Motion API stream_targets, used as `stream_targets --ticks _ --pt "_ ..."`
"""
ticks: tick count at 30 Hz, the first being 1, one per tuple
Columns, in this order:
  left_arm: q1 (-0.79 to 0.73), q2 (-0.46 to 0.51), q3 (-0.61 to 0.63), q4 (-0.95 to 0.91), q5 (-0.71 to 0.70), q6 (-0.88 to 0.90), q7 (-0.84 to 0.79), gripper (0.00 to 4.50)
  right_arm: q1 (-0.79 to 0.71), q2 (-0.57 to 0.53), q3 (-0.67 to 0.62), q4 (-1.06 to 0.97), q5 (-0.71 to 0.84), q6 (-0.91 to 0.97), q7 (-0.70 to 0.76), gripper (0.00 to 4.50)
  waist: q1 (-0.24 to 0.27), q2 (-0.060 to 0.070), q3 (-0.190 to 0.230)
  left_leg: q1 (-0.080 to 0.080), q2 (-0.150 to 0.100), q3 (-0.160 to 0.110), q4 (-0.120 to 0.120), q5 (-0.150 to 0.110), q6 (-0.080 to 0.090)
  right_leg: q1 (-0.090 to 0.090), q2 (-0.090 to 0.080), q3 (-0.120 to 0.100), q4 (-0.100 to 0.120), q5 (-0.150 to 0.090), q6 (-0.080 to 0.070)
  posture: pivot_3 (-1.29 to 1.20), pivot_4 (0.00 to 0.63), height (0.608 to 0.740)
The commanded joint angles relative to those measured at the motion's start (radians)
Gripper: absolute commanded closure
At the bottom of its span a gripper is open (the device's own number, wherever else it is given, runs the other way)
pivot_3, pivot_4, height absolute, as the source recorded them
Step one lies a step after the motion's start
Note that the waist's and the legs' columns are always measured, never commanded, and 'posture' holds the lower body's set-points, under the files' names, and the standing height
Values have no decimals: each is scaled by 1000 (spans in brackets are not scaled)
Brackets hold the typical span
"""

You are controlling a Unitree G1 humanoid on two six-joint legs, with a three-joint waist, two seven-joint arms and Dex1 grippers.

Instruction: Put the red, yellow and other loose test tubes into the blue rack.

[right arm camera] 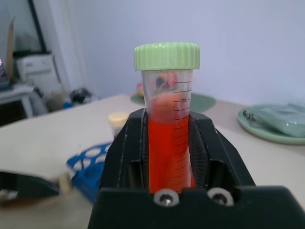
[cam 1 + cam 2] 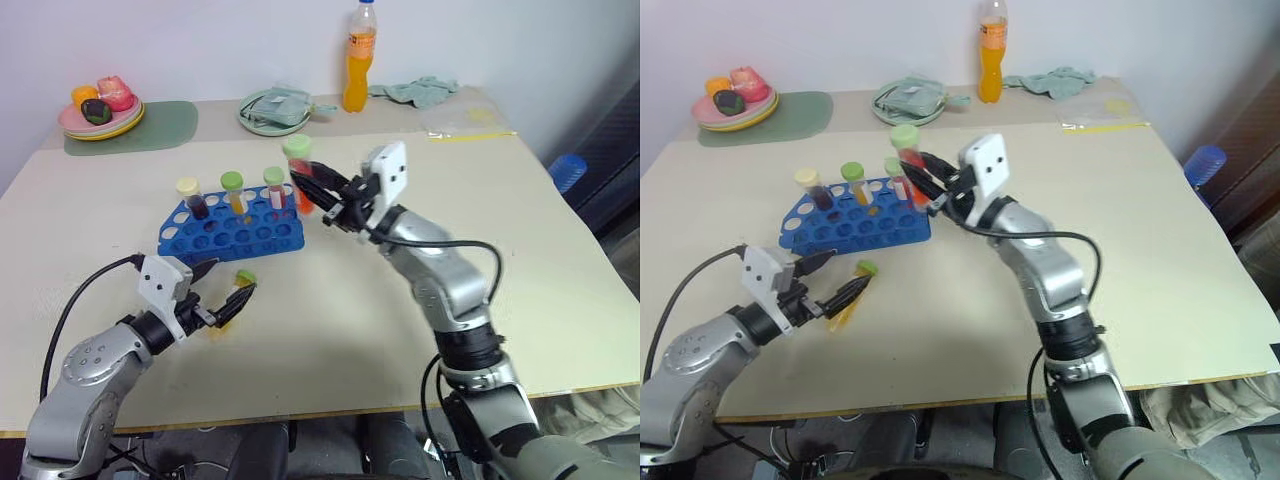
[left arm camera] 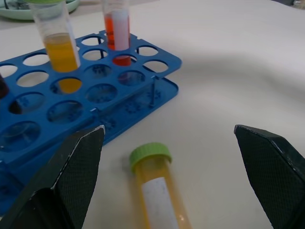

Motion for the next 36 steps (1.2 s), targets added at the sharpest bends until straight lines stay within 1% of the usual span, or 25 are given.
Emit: stream_targets --ticks 1,5,14,21,30,33,35,36 --pt "23 28 81 11 -4 -23 -11 0 -44 77 19 157 -74 -188 -34 3751 -5 0 0 0 0 0 -1 0 -1 0 0 0 0 0 0 0 150 740" --pt "56 38 116 18 -6 -23 -16 0 -54 126 36 308 -136 -324 -42 3751 -13 0 0 0 1 0 -2 1 -1 -2 1 1 1 0 -1 0 150 740" --pt "76 34 125 29 0 -24 -19 0 -89 188 45 476 -185 -425 -42 3751 -25 1 0 0 1 -1 -2 1 -2 -2 2 1 1 0 -1 0 150 740" --pt "71 32 121 30 1 -20 -14 0 -114 217 39 568 -212 -451 -52 3751 -26 1 0 0 1 -1 -3 1 -2 -2 2 1 2 0 -1 0 150 740" --pt "65 25 107 24 4 -18 -7 0 -121 234 35 620 -223 -468 -54 3751 -27 1 0 0 1 -1 -3 1 -2 -3 2 1 2 0 -1 0 150 740" --pt "63 26 107 24 4 -16 -5 0 -114 240 23 606 -182 -441 -8 3751 -27 1 0 0 1 -1 -3 1 -2 -3 2 1 2 0 -1 0 150 740" --pt "65 26 110 20 4 -13 -1 0 -105 237 19 577 -162 -435 21 2776 -27 1 0 0 1 -1 -3 1 -2 -3 2 1 2 0 -1 0 150 740" --pt "66 27 113 16 2 -10 1 0 -101 236 18 558 -156 -441 28 2462 -27 1 0 0 1 -1 -3 1 -2 -3 2 1 2 0 -1 0 150 740"
